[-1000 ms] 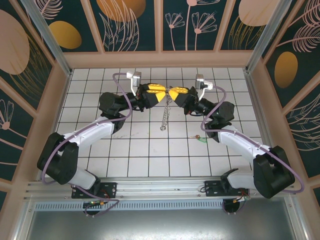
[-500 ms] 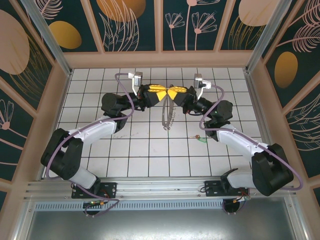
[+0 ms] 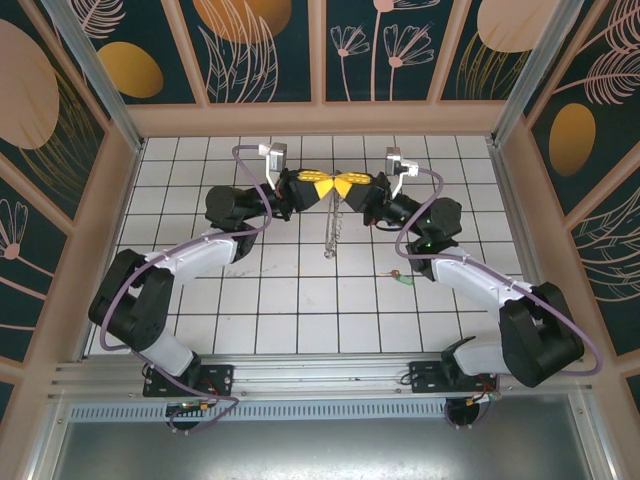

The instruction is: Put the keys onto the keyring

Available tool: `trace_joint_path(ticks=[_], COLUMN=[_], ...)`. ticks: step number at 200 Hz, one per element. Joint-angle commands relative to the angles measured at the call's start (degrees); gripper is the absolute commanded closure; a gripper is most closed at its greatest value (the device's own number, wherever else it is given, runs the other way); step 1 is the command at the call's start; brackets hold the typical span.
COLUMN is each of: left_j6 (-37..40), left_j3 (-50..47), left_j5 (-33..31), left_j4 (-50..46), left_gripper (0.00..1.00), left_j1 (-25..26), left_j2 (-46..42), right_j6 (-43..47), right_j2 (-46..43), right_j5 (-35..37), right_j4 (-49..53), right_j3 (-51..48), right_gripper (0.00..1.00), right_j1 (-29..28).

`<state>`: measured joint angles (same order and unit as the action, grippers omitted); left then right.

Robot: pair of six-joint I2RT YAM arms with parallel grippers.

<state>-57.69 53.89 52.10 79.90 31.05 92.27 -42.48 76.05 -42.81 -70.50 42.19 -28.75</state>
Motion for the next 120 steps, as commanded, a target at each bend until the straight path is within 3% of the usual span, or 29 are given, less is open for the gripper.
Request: trace_joint_path(ticks=[1, 13, 32, 49, 80, 120], left_j6=[-0.6, -0.8, 0.3, 2.7, 8.9, 21.0], left_j3=[3.1, 3.2, 3.2, 3.4, 3.7, 5.1], left_j5=[1.5, 1.1, 0.3, -0.5, -1.5, -2.5], left_j4=[1.6, 1.9, 0.8, -1.9, -7.2, -18.2], left_gripper=[1.0, 1.0, 1.0, 1.0, 1.0, 1.0], left_j1=[0.6, 0.5, 0.6, 0.6, 0.6, 0.6], left_j2=[2.0, 2.4, 2.5, 2.1, 0.6, -2.2], right_j6=[2.1, 2.3, 1.9, 1.4, 3.7, 8.5], right_j2=[0.3, 0.0, -2.6, -7.2, -16.6, -22.5], right_j5=[-2.7, -2.9, -1.4, 0.3, 4.7, 11.5], right_j4=[-0.4, 1.2, 4.9, 9.2, 24.9, 42.0], right_j3=[3.1, 3.3, 2.6, 0.7, -0.7, -1.4], right_gripper=[1.0, 0.99, 0.58, 0.43, 0.36, 0.34], right_j1=[-0.9, -0.5, 2.1, 5.6, 11.6, 12.5])
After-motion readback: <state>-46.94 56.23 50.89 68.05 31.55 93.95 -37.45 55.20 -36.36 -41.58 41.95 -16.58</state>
